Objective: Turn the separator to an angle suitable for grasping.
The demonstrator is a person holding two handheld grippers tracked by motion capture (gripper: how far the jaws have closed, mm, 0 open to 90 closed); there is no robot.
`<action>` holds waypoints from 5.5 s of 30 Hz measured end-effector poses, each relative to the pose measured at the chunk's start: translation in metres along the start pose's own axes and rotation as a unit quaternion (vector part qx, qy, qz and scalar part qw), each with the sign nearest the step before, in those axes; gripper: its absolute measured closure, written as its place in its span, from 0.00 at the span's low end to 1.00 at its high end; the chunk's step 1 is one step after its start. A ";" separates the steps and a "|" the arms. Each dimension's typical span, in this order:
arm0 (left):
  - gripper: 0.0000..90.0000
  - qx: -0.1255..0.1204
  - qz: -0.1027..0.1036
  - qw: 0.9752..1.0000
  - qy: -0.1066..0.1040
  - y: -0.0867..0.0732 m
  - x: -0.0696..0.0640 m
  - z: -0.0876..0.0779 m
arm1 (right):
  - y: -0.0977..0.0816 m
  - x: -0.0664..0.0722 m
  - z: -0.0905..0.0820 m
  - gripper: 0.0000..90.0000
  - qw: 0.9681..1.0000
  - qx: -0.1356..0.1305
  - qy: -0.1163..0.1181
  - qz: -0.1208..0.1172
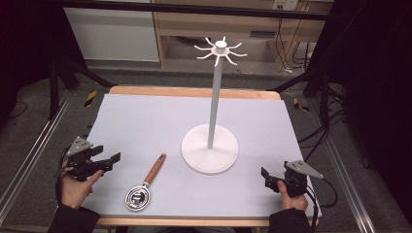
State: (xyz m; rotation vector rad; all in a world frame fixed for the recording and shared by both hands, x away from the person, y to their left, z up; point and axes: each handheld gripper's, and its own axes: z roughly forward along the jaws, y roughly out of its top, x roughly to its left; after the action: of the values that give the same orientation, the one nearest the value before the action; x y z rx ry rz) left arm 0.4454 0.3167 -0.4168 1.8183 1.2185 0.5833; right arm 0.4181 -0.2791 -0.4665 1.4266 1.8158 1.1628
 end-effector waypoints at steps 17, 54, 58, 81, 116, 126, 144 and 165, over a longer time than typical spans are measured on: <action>0.28 0.022 0.044 0.998 -0.032 0.009 -0.034 -0.003 | 0.001 0.007 0.001 0.09 1.000 0.012 0.027 -0.007; 0.34 0.094 0.097 0.988 -0.071 0.028 -0.087 0.039 | 0.001 0.010 0.004 0.09 0.999 0.017 0.036 -0.012; 0.33 0.102 0.107 0.987 -0.068 0.030 -0.093 0.044 | 0.001 0.010 0.004 0.09 0.999 0.018 0.036 -0.013; 0.51 0.193 0.111 0.973 -0.063 0.006 -0.102 0.080 | 0.001 0.011 0.007 0.09 0.998 0.031 0.046 -0.015; 0.65 0.247 0.100 0.963 -0.052 0.002 -0.106 0.094 | 0.001 0.013 0.009 0.09 0.998 0.044 0.051 -0.020; 0.74 0.264 0.083 0.960 -0.050 0.007 -0.102 0.097 | 0.000 0.013 0.010 0.09 0.997 0.047 0.053 -0.020; 0.66 0.268 0.108 0.955 -0.075 0.015 -0.096 0.097 | 0.000 0.012 0.010 0.09 0.997 0.051 0.056 -0.020; 0.69 0.308 0.153 0.935 -0.084 0.026 -0.102 0.104 | 0.000 0.012 0.012 0.09 0.996 0.060 0.062 -0.019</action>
State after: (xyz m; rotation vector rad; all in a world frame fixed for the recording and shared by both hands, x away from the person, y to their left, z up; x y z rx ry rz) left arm 0.4947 0.1796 -0.4427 2.5589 1.0753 0.2035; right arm 0.4244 -0.2641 -0.4711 1.4067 2.0205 1.1633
